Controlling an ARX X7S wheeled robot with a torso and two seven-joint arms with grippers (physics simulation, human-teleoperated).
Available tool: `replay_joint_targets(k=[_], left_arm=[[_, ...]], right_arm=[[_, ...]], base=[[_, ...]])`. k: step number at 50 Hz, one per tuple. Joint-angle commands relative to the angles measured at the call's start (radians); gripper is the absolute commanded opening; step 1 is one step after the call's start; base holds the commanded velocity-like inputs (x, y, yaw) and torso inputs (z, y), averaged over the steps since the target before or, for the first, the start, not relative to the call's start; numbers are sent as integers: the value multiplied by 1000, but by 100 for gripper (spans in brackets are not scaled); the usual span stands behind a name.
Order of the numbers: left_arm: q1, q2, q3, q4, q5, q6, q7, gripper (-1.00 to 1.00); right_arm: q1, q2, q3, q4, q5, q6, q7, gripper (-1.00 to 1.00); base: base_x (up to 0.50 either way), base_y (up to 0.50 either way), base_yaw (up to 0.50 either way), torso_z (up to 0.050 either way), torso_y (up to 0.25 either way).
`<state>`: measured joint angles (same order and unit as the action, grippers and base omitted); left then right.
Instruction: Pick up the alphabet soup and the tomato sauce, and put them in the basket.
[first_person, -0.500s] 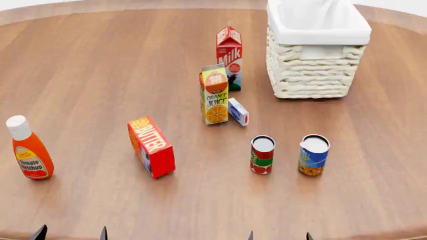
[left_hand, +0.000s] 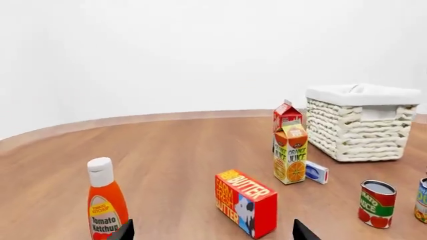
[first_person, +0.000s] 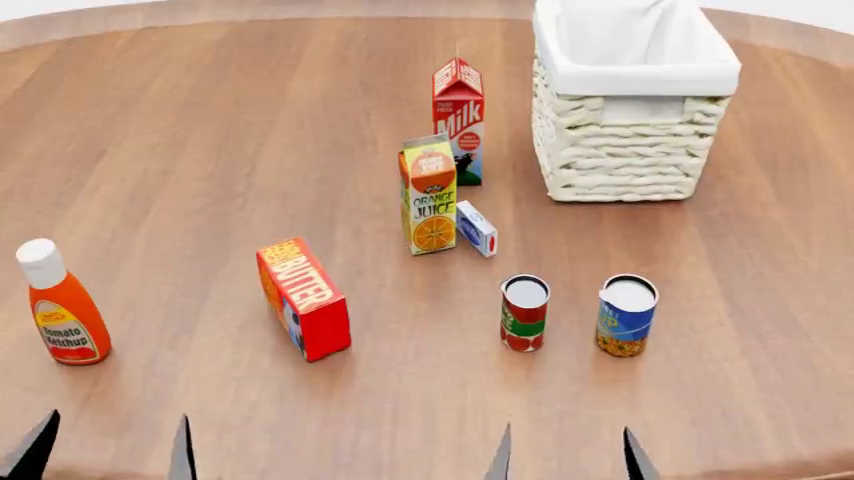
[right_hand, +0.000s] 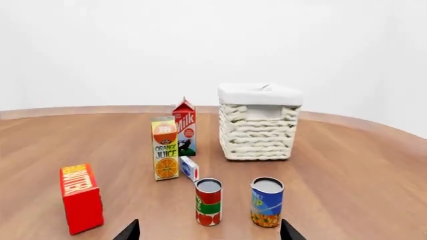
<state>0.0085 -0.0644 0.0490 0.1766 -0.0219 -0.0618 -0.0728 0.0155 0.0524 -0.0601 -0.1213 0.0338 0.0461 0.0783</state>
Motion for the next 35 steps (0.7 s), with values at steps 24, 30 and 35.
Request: replay_joint_targets(k=[24,30,35], left_arm=[[-212,-1121,627,870,-278,88,-1134,100],[-588,-1222,1087,870,-230,145,-1308,100],[-833,-1216,1364,870,-216,143,-1367,100]], right_arm=[[19,127,36,-925,94,389,108,100],[-57,153,-3,-873,72,242,131,100],[-68,157,2,-886,83,228,136,100]], base=[[0,0,0,0,0],[0,0,0,0,0],[0,0,0,4,0]])
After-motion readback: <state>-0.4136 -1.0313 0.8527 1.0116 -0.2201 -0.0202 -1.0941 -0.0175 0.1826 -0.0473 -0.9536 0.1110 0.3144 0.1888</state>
